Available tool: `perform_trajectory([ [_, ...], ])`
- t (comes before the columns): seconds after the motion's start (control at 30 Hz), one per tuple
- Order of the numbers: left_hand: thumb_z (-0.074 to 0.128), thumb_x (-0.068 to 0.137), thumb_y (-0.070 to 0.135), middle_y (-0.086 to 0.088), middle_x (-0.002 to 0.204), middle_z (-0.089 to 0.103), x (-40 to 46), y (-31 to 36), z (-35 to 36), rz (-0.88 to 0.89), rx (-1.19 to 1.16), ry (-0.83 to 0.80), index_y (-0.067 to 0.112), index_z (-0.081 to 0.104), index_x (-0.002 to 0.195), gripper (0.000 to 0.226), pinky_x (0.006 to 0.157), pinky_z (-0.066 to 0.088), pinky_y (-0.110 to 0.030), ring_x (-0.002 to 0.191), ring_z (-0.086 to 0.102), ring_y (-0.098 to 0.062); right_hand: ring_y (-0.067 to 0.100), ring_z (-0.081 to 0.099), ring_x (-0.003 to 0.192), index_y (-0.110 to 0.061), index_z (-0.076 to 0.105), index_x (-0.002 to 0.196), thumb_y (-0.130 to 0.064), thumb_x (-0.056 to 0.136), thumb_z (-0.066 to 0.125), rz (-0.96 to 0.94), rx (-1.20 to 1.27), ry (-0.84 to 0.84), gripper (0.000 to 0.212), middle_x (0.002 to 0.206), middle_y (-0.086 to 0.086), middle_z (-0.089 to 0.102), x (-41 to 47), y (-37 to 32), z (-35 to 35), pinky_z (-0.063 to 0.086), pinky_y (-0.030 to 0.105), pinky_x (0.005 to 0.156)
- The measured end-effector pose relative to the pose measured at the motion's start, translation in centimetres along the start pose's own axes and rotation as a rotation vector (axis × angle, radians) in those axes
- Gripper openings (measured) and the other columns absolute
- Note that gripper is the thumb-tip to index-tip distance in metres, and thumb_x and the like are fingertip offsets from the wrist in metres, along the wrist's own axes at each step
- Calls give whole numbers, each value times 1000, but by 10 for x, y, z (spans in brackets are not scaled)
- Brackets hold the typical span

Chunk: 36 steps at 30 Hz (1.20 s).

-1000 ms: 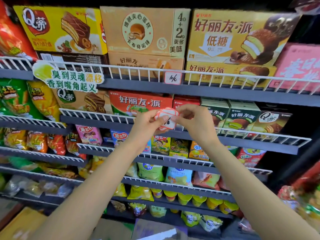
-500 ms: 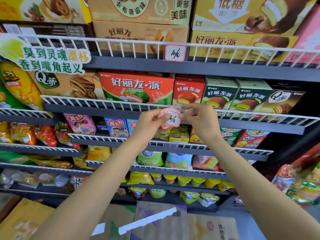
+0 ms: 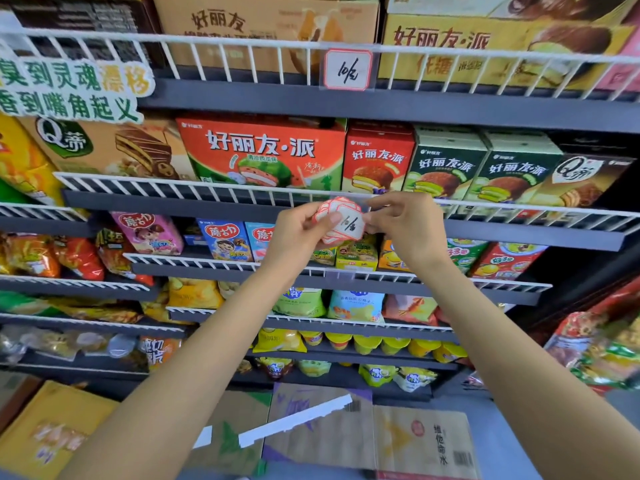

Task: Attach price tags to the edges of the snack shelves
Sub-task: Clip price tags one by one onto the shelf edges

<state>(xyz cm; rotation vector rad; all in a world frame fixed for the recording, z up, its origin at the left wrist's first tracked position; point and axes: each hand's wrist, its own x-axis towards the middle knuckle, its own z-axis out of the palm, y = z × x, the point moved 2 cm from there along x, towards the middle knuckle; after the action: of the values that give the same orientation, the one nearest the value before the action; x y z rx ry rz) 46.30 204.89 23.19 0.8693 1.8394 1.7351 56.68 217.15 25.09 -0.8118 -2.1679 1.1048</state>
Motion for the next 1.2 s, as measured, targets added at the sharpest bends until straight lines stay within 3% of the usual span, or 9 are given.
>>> perform_trajectory([
  [0.1, 59, 90, 15, -8, 84, 69, -3, -2, -3, 24, 15, 29, 17, 67, 95, 9, 76, 60, -38, 75, 68, -15, 13, 63, 69, -13, 71, 93, -6, 84, 61, -67, -142, 50, 15, 73, -2, 66, 1, -2, -4, 51, 28, 59],
  [0.2, 61, 87, 29, -28, 84, 66, 2, -8, -8, 61, 178, 96, 12, 68, 85, 19, 76, 54, -58, 80, 62, -44, 4, 55, 59, -10, 70, 95, 0, 87, 53, -118, -174, 91, 21, 78, 1, 64, 4, -3, -7, 43, 12, 49],
  [0.27, 60, 89, 26, -23, 86, 68, 5, -10, -8, 84, 306, 128, 5, 67, 94, 23, 76, 52, -55, 80, 63, -39, 3, 57, 60, -8, 69, 95, -1, 87, 54, -130, -156, 114, 18, 79, 5, 67, 6, -3, -8, 44, 11, 52],
  [0.43, 60, 90, 24, -20, 118, 63, 11, -8, 1, 76, 572, 55, 13, 47, 136, 49, 95, 46, -47, 111, 57, -35, 23, 62, 74, -10, 66, 86, -4, 87, 57, -218, -194, 143, 11, 80, 9, 65, 14, -6, -7, 52, 36, 71],
  [0.67, 61, 90, 23, -12, 140, 50, 11, -8, 8, 64, 521, -1, 10, 34, 143, 61, 101, 40, -37, 128, 48, -27, 25, 56, 74, -5, 64, 88, -3, 88, 52, -370, -351, 153, 12, 84, 11, 63, 19, -8, -5, 46, 36, 68],
  [0.73, 61, 89, 24, -13, 137, 53, 10, -11, 8, 57, 508, -12, 13, 32, 144, 63, 96, 43, -39, 123, 52, -28, 25, 56, 72, -5, 65, 87, -3, 88, 52, -414, -379, 170, 13, 85, 12, 62, 19, -7, -5, 46, 36, 66],
  [0.8, 61, 89, 24, -14, 111, 65, 9, -13, 9, 60, 481, -18, 13, 31, 145, 65, 76, 45, -35, 94, 63, -23, 26, 57, 70, -4, 66, 87, -3, 89, 53, -455, -381, 181, 13, 85, 13, 62, 20, -7, -3, 49, 39, 64],
  [0.9, 60, 90, 24, -1, 62, 38, 6, -16, 7, 70, 489, -4, 14, 32, 144, 62, 54, 27, -24, 55, 33, -12, 25, 57, 71, -4, 67, 90, -5, 89, 55, -503, -370, 198, 12, 86, 12, 62, 19, -8, -3, 48, 38, 64],
  [1.2, 58, 91, 20, 1, 50, 25, -2, -16, -5, 89, 592, -18, 25, 36, 142, 56, 43, 19, -24, 44, 23, -12, 34, 55, 64, -1, 66, 88, -2, 87, 52, -632, -428, 130, 15, 79, 17, 59, 25, -15, 7, 50, 44, 55],
])
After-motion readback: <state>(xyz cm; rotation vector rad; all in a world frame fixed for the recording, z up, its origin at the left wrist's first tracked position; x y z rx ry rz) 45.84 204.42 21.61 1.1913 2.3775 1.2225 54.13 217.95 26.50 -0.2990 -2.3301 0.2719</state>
